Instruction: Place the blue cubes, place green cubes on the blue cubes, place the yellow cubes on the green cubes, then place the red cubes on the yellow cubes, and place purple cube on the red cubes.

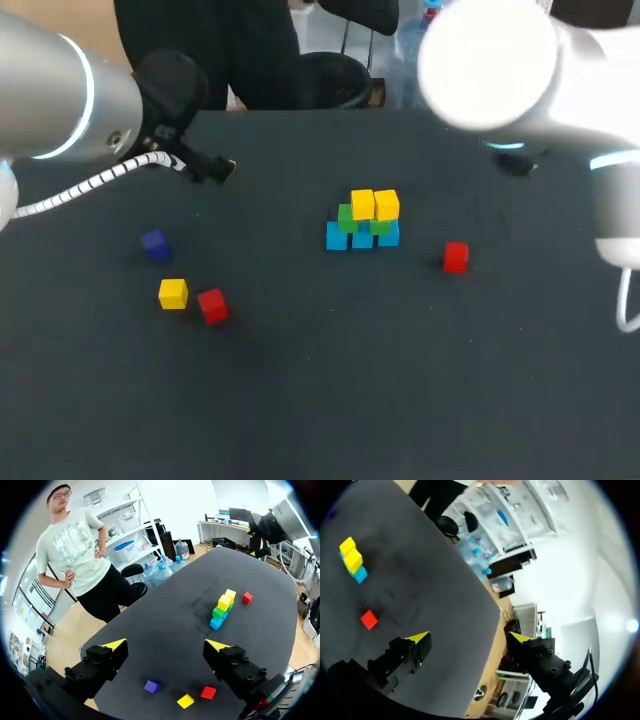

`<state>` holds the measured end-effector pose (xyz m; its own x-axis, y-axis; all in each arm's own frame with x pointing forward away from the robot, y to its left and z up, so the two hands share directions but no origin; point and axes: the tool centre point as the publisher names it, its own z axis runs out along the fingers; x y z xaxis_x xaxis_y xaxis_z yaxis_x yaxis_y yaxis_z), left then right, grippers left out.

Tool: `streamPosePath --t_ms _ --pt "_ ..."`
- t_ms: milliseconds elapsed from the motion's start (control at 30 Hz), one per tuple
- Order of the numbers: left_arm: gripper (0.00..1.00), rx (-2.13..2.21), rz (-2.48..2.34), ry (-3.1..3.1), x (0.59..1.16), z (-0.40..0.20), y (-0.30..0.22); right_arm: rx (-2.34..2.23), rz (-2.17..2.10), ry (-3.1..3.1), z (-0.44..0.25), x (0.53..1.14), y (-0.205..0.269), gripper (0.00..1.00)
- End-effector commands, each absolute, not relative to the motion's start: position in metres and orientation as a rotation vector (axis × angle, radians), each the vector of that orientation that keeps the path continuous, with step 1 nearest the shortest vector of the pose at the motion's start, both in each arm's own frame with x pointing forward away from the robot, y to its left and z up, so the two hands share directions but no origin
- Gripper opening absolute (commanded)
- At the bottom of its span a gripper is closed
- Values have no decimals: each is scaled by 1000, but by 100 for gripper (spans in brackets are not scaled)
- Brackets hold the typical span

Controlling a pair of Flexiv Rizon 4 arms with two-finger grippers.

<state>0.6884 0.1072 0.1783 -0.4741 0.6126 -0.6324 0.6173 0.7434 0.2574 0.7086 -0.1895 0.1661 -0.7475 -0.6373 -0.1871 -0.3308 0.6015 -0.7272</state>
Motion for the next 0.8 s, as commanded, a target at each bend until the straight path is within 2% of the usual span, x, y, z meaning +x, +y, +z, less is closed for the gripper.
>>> streamPosePath --t_ms 33,800 --pt "100 921 -10 2204 688 178 108 -718 -990 2376 163 699 -197 100" --pt "100 921 -10 2204 688 178 108 -841 -907 2464 157 709 -195 100"
